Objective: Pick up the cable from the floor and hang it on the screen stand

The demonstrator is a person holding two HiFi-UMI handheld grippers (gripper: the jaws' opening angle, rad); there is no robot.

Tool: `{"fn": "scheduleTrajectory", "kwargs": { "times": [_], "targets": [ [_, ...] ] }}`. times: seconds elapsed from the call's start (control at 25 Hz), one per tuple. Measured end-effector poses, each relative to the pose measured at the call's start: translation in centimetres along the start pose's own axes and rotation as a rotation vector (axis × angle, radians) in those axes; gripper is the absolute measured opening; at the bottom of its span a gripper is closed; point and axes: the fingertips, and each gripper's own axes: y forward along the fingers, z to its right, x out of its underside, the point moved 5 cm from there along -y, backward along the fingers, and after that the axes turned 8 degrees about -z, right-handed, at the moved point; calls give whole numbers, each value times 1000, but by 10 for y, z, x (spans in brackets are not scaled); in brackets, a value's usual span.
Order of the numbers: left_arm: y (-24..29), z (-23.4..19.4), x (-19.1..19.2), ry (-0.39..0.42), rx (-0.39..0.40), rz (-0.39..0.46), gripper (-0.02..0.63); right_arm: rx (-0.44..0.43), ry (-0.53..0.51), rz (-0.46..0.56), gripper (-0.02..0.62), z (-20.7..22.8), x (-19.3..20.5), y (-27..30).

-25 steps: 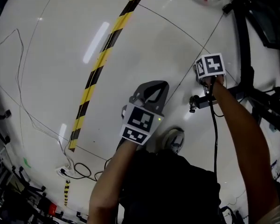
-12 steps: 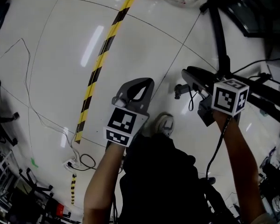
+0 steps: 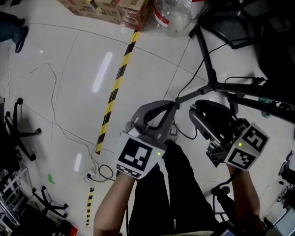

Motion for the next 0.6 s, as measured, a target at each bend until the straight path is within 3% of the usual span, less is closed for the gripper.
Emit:
{"fn": "scheduleTrajectory", "kwargs": {
  "times": [0.24,0.44,0.6],
  "targets": [
    [-94,56,-119,68,51,24,20,16,-60,95,124,-102,-85,-88],
    [-146,98,-237,179,100,121,20,34,-133,225,124,-162,-167,-153],
    [-173,127,-297,244,105,198,20,73,-223,295,124,-210,-206,-197]
  ]
}}
